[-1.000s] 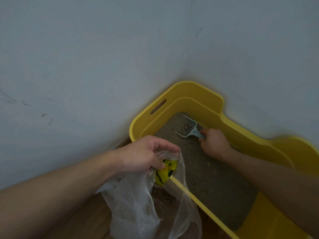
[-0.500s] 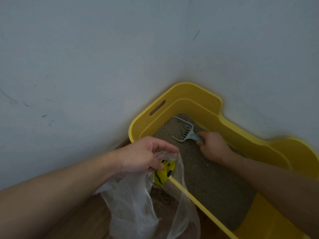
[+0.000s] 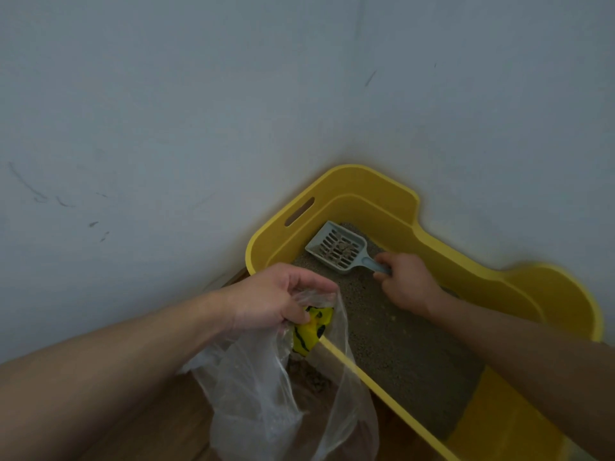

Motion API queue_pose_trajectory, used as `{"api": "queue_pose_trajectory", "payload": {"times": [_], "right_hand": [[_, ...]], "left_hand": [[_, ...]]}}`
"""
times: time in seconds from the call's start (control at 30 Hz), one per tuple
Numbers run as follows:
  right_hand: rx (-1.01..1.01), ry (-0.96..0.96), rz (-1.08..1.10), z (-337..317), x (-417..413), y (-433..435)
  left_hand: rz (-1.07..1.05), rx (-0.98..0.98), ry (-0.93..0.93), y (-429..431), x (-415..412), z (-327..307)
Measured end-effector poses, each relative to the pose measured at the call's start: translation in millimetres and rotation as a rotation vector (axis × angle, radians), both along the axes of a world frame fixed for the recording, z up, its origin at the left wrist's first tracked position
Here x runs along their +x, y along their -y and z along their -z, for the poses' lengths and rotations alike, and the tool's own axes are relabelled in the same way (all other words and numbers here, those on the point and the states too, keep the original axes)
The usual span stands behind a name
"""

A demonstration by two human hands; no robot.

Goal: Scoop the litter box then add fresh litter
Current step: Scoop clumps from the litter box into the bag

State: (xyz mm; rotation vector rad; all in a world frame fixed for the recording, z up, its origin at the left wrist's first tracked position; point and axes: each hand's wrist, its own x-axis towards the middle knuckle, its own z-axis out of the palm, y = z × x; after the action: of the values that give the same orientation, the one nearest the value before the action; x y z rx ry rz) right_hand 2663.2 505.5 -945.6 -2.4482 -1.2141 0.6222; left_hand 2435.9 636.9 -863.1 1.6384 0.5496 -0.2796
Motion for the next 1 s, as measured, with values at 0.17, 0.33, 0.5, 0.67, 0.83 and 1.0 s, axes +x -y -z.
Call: {"api": "queue_pose_trajectory", "payload": {"times": [0.17, 0.33, 0.5, 0.67, 0.83, 1.0], "right_hand": [[0.017, 0.013, 0.012, -11.7, -0.1, 10.5], [0.041, 0.024, 0.013, -25.4, -3.0, 22.9], [0.052, 0.046, 0.003, -40.1, -2.7, 36.7], [0.047, 0.065, -0.03, -60.3, -10.5, 51.3], [0.055, 0.051, -0.066, -85.4, -27.8, 66.1], [0.058, 0.051, -0.107, -104.5, -43.4, 78.8]], "left_hand": [[-0.016, -0.009, 0.009, 1.4, -0.4, -2.6], [-0.012, 0.007, 0.033, 0.2, -5.7, -5.1], [-0.028, 0.035, 0.038, 1.1, -15.0, -14.4], [-0.032, 0.03, 0.057, -1.3, -30.5, -22.8], [-0.037, 0.074, 0.051, 0.1, -47.3, -32.1], [-0.017, 0.08, 0.026, 7.5, -57.9, -43.8]]}}
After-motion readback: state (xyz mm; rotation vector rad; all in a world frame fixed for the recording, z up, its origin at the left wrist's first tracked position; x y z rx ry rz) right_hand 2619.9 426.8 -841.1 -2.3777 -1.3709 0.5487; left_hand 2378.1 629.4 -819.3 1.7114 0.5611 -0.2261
